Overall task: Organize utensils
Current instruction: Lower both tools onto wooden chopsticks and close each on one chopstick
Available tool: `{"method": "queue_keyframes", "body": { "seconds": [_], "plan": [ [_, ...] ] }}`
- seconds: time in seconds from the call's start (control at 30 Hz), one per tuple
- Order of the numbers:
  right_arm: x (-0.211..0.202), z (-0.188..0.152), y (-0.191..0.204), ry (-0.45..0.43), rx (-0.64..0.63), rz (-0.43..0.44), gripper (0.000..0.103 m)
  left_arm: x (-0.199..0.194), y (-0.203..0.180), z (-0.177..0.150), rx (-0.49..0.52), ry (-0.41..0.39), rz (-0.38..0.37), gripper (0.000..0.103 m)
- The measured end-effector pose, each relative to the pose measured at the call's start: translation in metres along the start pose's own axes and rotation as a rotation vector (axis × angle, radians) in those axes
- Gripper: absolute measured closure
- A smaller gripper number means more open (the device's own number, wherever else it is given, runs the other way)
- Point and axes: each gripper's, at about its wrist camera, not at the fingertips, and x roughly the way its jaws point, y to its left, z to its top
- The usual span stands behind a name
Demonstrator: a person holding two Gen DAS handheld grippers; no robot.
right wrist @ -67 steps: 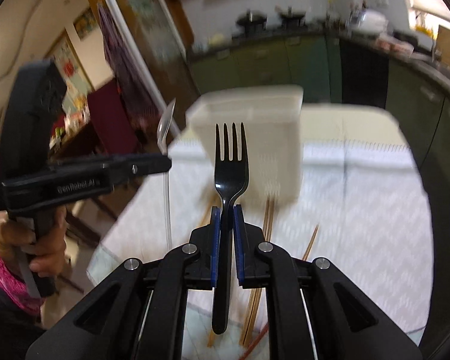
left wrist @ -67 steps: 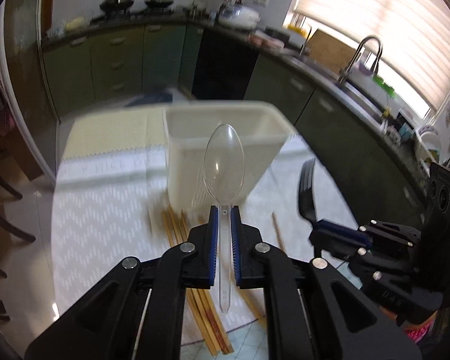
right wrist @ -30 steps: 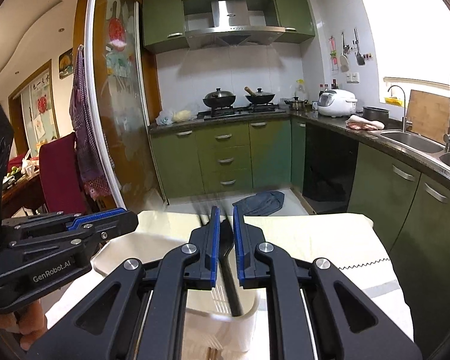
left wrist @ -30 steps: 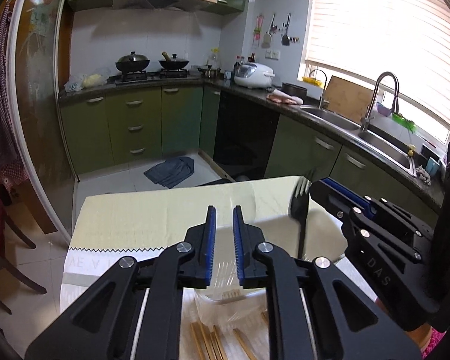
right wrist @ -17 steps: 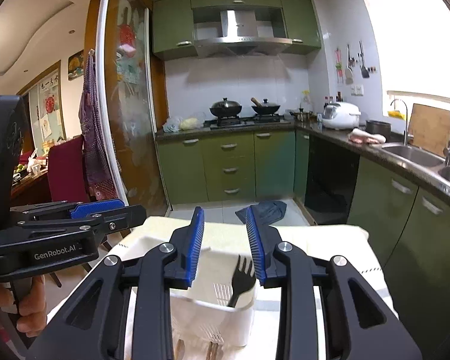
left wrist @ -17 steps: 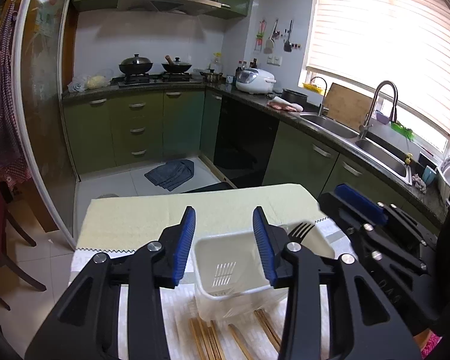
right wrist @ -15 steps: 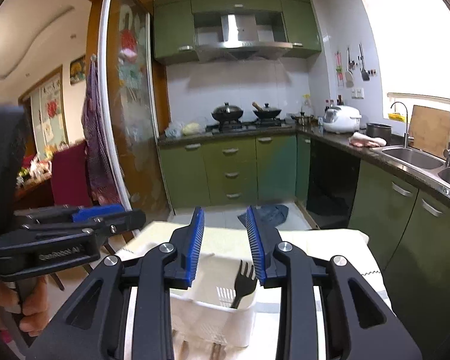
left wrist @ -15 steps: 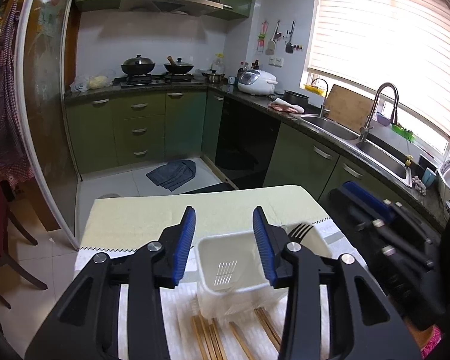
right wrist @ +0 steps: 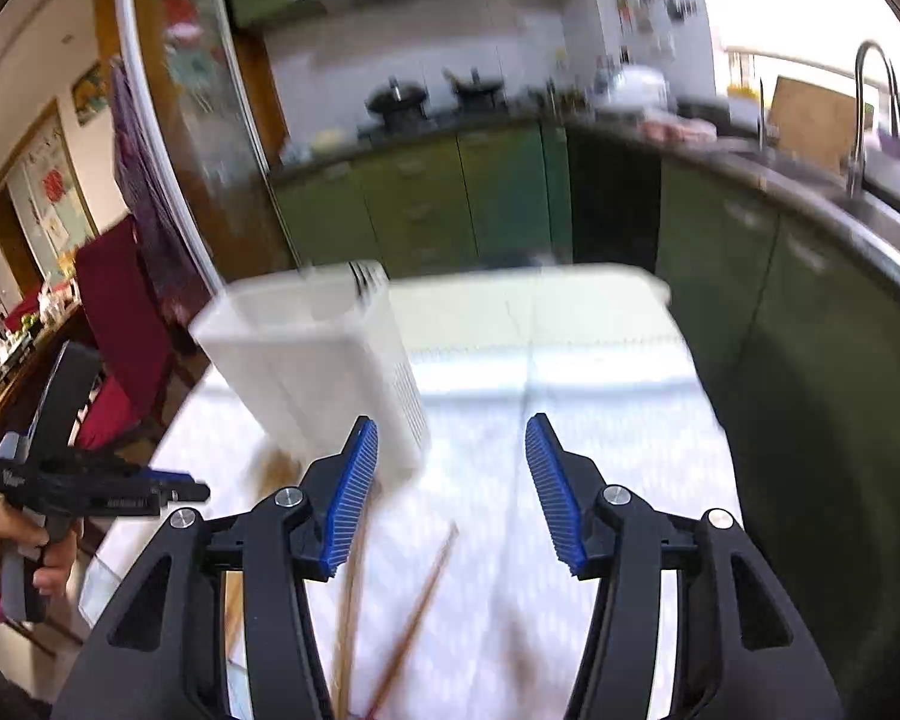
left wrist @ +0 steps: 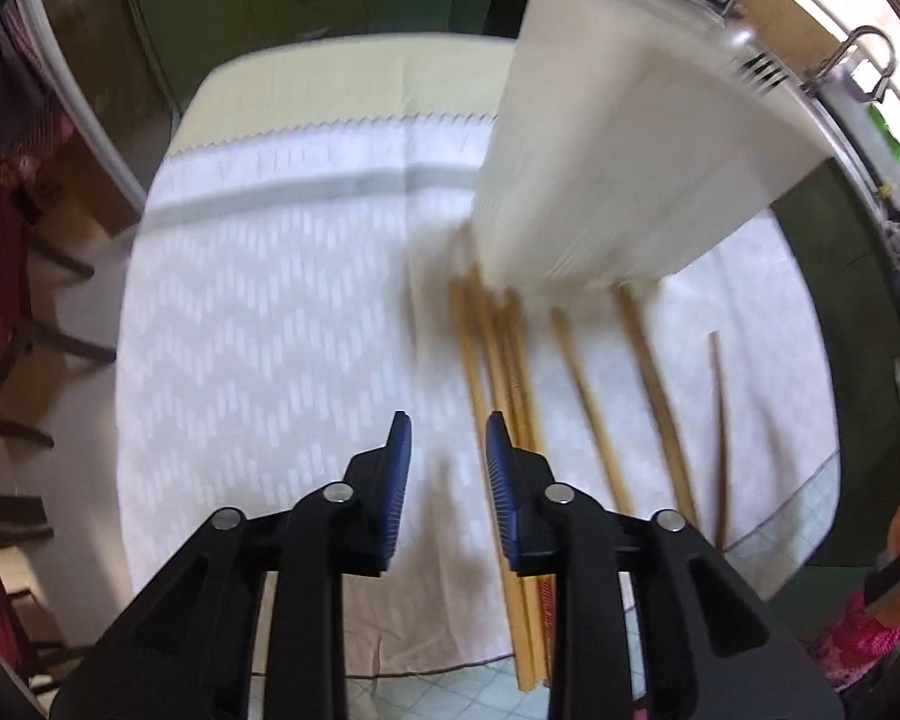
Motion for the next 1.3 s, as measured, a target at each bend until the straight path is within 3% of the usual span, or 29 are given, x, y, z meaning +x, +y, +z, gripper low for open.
{"method": "queue_keyframes", "body": {
  "seconds": [0.27, 0.43, 0.53, 0.63, 0.73, 0.93, 1.2, 1.27, 1.3],
  "plan": [
    [0.015, -0.025, -0.013, 0.111, -0.014, -0.031, 0.051, 0.028, -0.007, 0.012, -0.014, 0.039, 0.023, 0.079],
    [0.032, -0.016, -0.001, 0.162, -0.036, -0.041, 0.051, 0.042, -0.010, 0.014, -0.008, 0.078, 0.025, 0.079],
    [0.050, -0.020, 0.006, 0.245, -0.049, -0.030, 0.051, 0.049, -0.016, 0.019, 0.000, 0.089, 0.038, 0.079],
    [0.074, -0.026, 0.010, 0.372, -0.033, 0.018, 0.052, 0.052, -0.022, 0.022, 0.020, 0.098, 0.036, 0.089],
    [0.101, -0.035, 0.011, 0.506, -0.007, 0.026, 0.060, 0.056, -0.032, 0.018, 0.053, 0.109, 0.041, 0.097],
    [0.130, -0.046, 0.026, 0.635, -0.042, -0.030, 0.064, 0.058, -0.033, 0.017, 0.091, 0.125, 0.047, 0.097],
    [0.147, -0.048, 0.049, 0.676, -0.138, -0.119, 0.073, 0.056, -0.027, 0.015, 0.138, 0.135, 0.067, 0.096],
    [0.148, -0.047, 0.049, 0.685, -0.135, -0.118, 0.080, 0.057, -0.029, 0.015, 0.144, 0.140, 0.069, 0.096],
    [0.148, -0.048, 0.049, 0.686, -0.134, -0.120, 0.089, 0.057, -0.028, 0.015, 0.138, 0.143, 0.067, 0.096]
  ]
}}
